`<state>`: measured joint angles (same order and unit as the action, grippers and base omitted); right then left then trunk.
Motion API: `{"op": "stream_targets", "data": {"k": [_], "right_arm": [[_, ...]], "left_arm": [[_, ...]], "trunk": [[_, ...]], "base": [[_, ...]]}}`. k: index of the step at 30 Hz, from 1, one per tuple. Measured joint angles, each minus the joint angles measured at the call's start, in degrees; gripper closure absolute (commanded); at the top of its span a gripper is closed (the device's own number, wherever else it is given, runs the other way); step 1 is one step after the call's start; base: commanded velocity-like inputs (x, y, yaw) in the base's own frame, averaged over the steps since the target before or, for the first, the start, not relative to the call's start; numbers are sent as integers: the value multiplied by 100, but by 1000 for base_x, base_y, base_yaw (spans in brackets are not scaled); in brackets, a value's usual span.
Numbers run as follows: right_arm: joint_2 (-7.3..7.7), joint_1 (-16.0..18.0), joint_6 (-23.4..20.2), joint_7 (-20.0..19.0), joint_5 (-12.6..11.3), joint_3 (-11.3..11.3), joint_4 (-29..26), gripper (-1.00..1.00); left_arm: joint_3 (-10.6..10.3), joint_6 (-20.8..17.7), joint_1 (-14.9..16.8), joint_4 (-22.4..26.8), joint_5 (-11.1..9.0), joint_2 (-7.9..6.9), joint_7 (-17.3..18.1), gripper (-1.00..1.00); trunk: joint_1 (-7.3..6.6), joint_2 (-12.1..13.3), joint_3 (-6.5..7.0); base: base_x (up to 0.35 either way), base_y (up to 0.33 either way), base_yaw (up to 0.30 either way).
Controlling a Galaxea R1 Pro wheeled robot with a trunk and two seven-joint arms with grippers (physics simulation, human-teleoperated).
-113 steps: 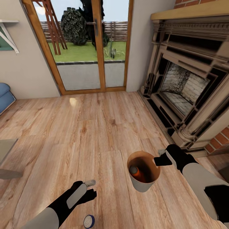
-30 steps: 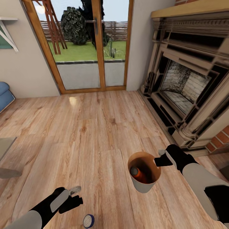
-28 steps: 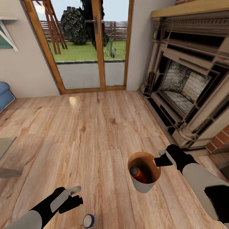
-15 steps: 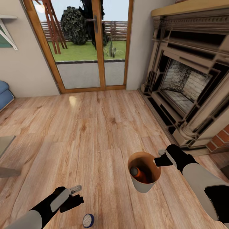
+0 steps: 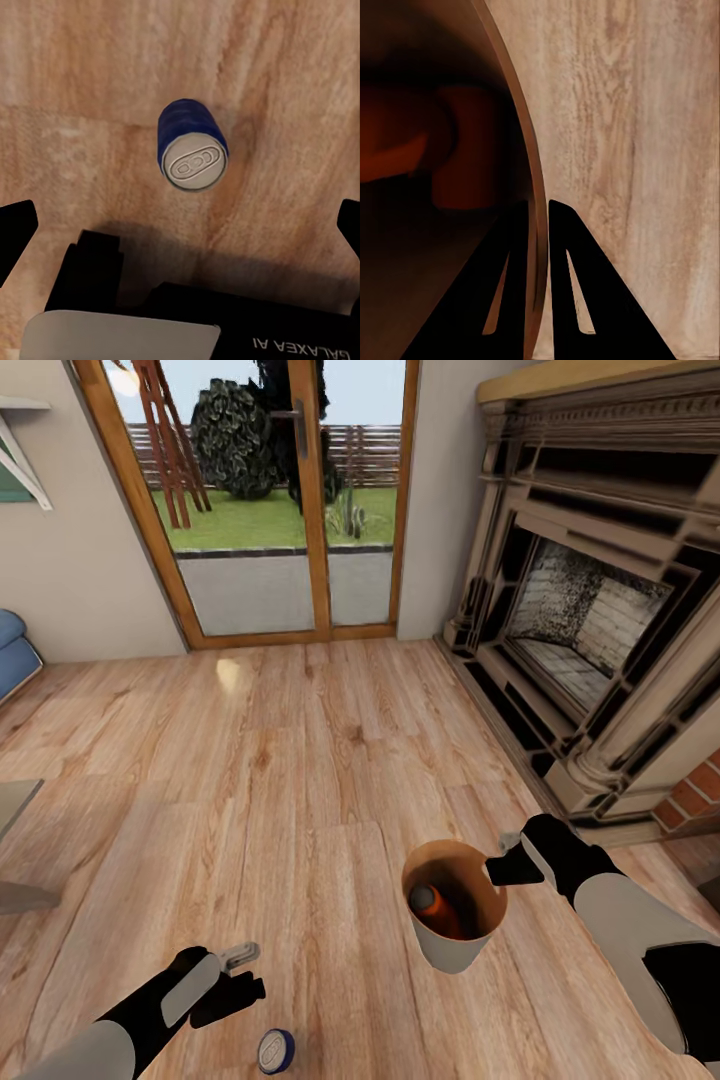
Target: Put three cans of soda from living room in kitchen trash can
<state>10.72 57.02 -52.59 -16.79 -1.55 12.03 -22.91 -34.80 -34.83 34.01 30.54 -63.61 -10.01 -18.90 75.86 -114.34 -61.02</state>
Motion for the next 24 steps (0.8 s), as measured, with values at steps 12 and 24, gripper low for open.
{"op": "stream_targets", "data": {"k": [12, 24], "right_arm": [[-36, 38, -727, -12, 13, -15, -1112, 100], [-100, 282, -725, -10, 29, 18, -1173, 100]], "left_arm": [[-9, -11, 0, 1, 4, 115, -15, -100], [-9, -15, 0, -30, 6, 234, -10, -100]], "trunk": [[264, -481, -215], [527, -963, -430]], "base": [[0, 0, 0], [0, 0, 0]]}}
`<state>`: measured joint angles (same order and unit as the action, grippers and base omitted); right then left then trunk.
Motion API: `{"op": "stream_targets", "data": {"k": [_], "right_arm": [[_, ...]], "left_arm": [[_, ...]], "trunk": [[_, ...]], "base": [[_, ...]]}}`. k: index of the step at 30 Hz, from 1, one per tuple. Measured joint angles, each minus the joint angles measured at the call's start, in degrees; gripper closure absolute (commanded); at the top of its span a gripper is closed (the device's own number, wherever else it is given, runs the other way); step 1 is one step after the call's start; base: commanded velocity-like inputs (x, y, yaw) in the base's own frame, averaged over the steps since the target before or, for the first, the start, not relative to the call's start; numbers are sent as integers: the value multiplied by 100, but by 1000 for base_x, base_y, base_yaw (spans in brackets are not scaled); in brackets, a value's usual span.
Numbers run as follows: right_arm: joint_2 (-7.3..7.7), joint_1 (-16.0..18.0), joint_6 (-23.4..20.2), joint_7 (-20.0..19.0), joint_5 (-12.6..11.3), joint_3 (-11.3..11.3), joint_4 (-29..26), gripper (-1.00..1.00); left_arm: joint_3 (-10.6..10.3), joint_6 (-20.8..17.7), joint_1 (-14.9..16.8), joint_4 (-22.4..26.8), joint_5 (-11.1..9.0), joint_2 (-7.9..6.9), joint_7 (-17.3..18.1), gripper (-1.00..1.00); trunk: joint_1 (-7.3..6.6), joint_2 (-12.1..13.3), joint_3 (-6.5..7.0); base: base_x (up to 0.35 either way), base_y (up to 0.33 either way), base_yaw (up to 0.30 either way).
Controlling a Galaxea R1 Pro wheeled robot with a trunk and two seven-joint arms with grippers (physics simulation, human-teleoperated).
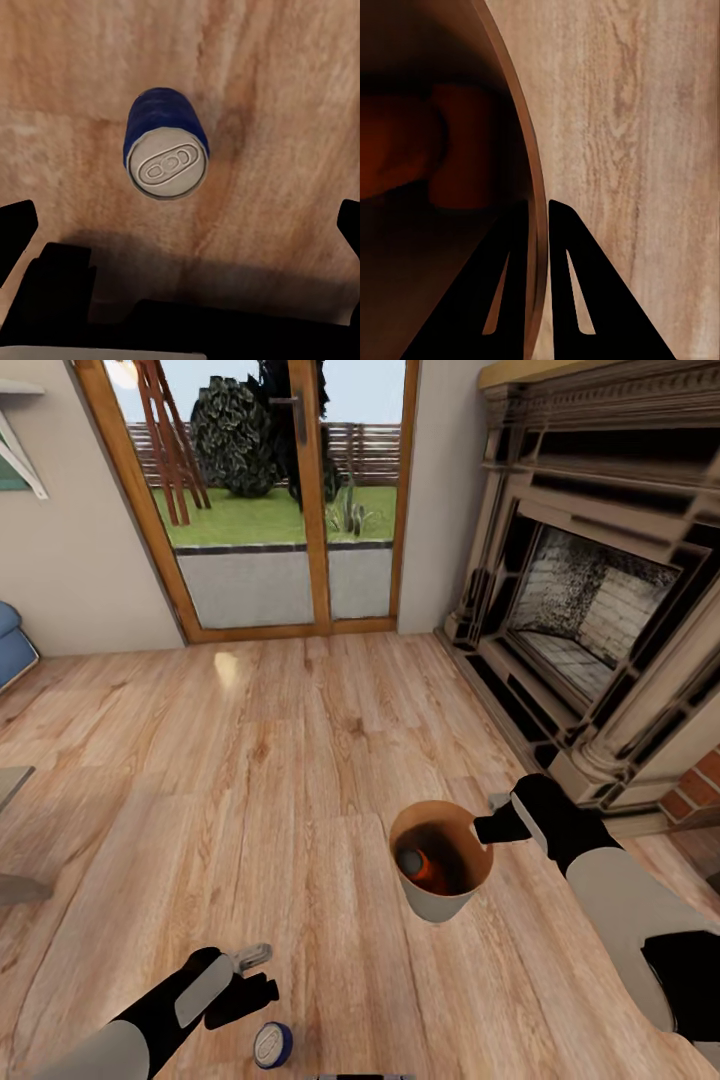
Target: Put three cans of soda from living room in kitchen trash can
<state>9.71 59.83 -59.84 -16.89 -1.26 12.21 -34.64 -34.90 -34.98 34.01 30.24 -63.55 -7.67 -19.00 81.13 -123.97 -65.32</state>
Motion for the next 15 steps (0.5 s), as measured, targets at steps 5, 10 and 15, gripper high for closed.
{"op": "stream_targets", "data": {"k": [5, 10, 15], "right_arm": [[-3, 59, -1, 0, 7, 9, 9, 100], [-3, 79, -2, -1, 4, 10, 10, 100], [2, 87, -1, 0, 10, 16, -15, 100]], "left_arm": [[0, 0, -2, -5, 0, 22, 20, -100], [0, -4, -6, -29, 1, 23, 26, -100], [-9, -12, -8, -9, -5, 14, 34, -100]], "trunk": [[110, -200, -90], [220, -401, -180], [242, -443, -198]], "base": [[0, 0, 0], [0, 0, 0], [0, 0, 0]]}}
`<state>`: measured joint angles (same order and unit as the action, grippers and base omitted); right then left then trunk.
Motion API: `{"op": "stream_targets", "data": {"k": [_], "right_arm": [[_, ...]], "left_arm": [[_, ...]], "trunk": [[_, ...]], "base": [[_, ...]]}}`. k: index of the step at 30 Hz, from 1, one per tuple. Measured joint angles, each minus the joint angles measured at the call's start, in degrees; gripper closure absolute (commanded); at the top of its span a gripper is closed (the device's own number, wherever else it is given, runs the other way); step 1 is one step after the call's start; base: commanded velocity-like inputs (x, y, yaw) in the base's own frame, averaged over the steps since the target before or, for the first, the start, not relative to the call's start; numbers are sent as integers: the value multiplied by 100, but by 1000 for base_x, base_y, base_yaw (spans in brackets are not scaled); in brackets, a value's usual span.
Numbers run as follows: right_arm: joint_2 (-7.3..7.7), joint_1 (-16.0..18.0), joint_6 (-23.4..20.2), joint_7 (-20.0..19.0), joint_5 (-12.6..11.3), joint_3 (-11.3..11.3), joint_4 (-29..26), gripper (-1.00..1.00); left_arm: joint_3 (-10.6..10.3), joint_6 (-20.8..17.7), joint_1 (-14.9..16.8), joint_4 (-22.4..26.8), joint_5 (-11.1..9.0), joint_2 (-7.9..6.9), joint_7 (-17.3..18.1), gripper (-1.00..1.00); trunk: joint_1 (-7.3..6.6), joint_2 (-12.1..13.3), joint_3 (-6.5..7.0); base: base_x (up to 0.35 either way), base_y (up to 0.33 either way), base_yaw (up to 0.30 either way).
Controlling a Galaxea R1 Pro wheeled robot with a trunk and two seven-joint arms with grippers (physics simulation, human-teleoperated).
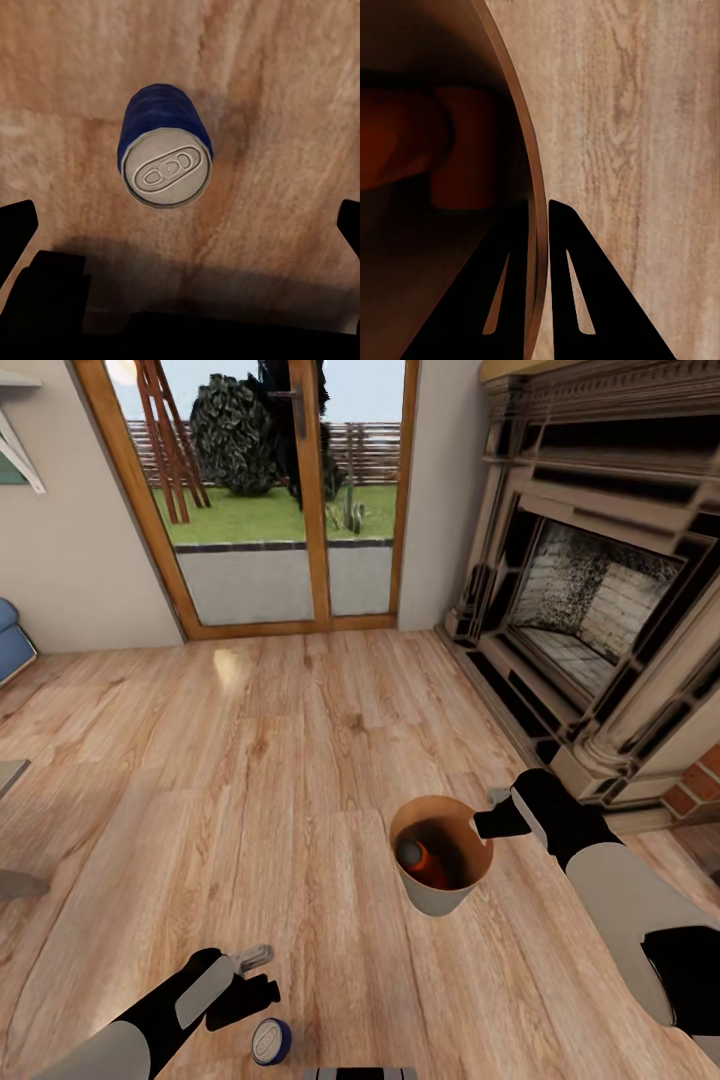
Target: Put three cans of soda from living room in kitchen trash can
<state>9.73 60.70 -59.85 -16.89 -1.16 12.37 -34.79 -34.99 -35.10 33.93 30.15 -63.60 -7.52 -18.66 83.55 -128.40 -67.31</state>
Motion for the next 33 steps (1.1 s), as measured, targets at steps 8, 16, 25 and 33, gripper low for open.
{"op": "stream_targets", "data": {"k": [8, 16, 25, 33], "right_arm": [[3, 1, -1, -2, -14, 2, -17, 100], [4, 1, 1, -1, 3, 4, -17, 100], [3, 1, 0, -1, -9, 3, -18, 100], [3, 0, 0, -1, -8, 3, -18, 100]], "left_arm": [[4, -28, 11, 24, -3, -15, -3, -100], [10, -32, 39, 17, -3, -20, 2, -100], [10, -30, 43, 18, -4, -15, -4, -100], [10, -32, 43, 7, -3, -13, 2, -100]], "trunk": [[22, -38, -18], [176, -321, -144], [176, -321, -144], [351, -640, -287]], "base": [[0, 0, 0], [0, 0, 0], [0, 0, 0], [0, 0, 0]]}}
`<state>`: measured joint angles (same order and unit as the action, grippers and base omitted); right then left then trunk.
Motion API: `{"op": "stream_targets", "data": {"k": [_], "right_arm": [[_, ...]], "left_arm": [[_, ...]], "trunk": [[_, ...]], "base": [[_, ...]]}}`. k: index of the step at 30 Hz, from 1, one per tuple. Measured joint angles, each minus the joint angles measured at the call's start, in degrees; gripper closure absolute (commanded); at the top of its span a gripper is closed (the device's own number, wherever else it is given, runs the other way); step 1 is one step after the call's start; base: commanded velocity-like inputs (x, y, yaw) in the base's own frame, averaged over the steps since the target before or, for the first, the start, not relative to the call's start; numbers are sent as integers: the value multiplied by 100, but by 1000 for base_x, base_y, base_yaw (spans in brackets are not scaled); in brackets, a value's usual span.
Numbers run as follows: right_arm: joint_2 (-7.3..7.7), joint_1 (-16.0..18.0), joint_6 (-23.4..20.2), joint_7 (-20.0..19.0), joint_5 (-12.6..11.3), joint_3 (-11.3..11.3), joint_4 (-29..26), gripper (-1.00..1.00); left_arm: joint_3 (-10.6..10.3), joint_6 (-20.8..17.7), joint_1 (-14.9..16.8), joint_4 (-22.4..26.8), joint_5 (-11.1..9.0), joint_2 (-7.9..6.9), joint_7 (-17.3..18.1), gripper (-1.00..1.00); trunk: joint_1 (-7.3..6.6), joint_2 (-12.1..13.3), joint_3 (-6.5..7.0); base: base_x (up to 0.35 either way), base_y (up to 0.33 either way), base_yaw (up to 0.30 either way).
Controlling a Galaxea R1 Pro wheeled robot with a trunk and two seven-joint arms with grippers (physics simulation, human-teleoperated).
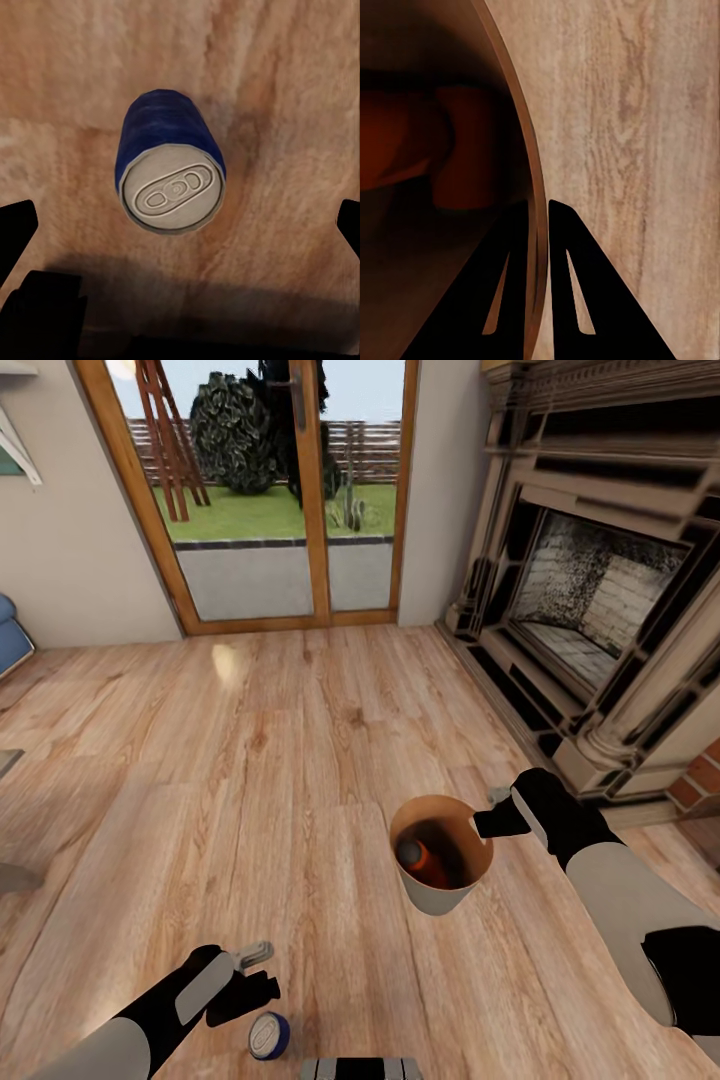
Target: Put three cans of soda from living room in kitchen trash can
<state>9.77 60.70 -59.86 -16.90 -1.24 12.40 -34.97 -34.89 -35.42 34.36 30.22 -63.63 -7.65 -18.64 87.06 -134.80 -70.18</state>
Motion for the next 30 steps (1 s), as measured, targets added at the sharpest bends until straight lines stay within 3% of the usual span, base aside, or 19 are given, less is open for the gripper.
{"op": "stream_targets", "data": {"k": [3, 14, 30], "right_arm": [[0, 0, -1, 0, -7, 0, 0, 100], [0, 1, 0, 0, -5, 0, 0, 100], [0, 0, -1, -1, -5, 0, -7, 100]], "left_arm": [[0, 0, 0, 1, 0, 3, -3, -100], [0, 8, 0, 23, 3, 17, -14, -100], [-15, 8, 6, 24, 8, 26, -22, -100]], "trunk": [[66, -120, -54], [66, -122, -54], [417, -762, -341]], "base": [[0, 0, 0], [0, 0, 0], [0, 0, 0]]}}
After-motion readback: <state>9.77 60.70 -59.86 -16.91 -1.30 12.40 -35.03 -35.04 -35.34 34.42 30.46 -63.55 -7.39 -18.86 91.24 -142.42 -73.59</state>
